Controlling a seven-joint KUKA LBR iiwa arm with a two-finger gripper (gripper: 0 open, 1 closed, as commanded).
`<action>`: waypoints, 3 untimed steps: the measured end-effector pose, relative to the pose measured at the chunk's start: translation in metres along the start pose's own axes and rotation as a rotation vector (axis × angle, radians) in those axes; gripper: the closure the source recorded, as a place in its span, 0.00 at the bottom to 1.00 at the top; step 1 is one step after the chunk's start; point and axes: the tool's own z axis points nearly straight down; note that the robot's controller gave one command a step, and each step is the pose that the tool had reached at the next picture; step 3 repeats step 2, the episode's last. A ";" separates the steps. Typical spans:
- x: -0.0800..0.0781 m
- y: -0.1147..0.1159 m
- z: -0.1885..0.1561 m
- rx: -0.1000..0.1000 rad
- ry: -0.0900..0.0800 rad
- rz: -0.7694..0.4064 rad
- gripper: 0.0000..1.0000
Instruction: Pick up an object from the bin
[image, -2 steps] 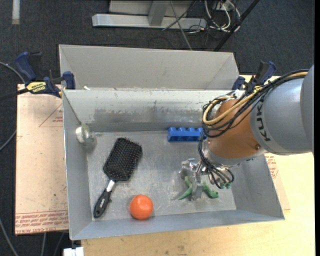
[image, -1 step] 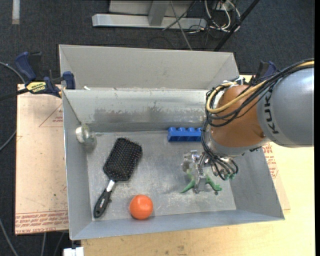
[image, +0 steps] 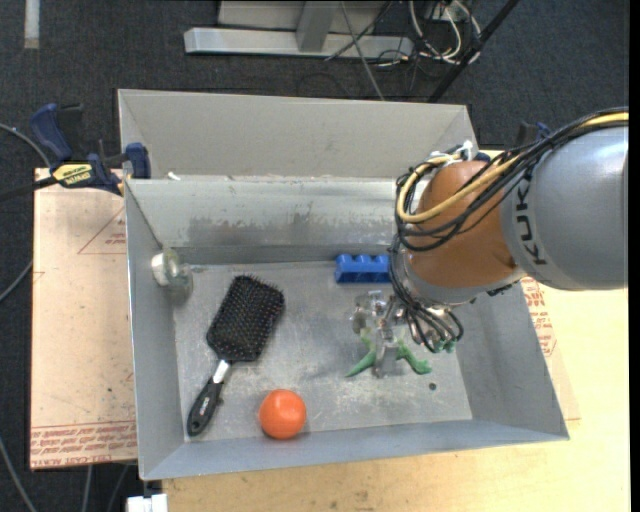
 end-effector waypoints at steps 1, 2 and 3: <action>0.013 0.000 -0.018 -0.002 0.027 -0.012 1.00; 0.012 0.006 -0.089 -0.001 0.017 -0.004 1.00; 0.012 0.006 -0.089 -0.001 0.017 -0.004 1.00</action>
Offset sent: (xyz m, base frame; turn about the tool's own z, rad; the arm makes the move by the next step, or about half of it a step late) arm -0.0195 0.0201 0.2093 0.0240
